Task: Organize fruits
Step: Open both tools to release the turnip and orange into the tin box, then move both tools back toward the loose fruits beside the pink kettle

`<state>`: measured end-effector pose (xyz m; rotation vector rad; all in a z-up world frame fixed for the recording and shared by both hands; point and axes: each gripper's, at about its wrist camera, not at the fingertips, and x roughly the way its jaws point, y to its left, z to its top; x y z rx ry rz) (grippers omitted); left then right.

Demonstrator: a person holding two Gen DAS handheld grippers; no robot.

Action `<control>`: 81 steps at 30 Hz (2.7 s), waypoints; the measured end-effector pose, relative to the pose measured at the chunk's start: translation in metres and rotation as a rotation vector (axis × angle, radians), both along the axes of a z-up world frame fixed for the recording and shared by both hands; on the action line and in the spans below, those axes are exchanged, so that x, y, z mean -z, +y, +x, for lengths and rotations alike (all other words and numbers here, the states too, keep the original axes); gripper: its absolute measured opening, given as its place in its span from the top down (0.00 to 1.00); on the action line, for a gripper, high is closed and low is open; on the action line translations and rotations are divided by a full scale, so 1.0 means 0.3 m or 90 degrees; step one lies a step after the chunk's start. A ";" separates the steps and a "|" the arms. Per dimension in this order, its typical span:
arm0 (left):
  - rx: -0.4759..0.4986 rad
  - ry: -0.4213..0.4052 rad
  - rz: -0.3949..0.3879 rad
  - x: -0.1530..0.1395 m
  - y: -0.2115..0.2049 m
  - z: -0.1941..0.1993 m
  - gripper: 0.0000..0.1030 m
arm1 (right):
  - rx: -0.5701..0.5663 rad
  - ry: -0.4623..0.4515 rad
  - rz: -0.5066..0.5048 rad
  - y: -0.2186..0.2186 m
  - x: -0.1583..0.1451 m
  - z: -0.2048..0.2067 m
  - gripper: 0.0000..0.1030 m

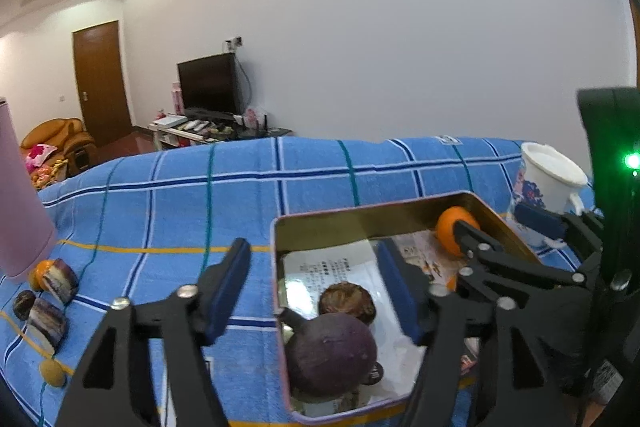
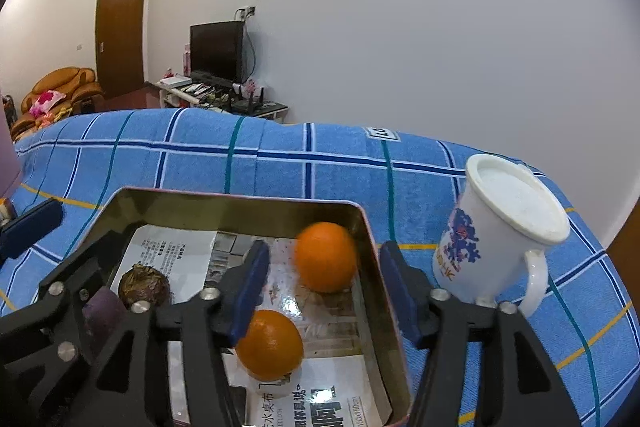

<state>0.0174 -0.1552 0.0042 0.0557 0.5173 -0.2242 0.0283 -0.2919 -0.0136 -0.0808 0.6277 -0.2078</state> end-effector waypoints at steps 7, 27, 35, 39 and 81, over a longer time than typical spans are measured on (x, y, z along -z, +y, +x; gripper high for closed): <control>-0.022 -0.030 -0.005 -0.012 0.024 -0.023 0.00 | 0.025 -0.018 0.047 -0.051 -0.014 -0.025 0.31; -0.022 -0.060 0.010 -0.016 0.030 -0.074 0.00 | 0.055 -0.290 -0.015 -0.032 -0.152 -0.244 0.04; -0.030 -0.052 0.006 -0.014 0.050 -0.075 0.00 | 0.055 -0.274 0.071 -0.090 -0.135 -0.246 0.04; -0.032 -0.052 0.004 -0.012 0.054 -0.080 0.00 | 0.063 -0.262 0.102 -0.115 -0.126 -0.250 0.04; -0.097 -0.066 0.048 -0.011 0.354 -0.173 0.00 | -0.031 -0.217 0.086 0.147 -0.097 -0.269 0.04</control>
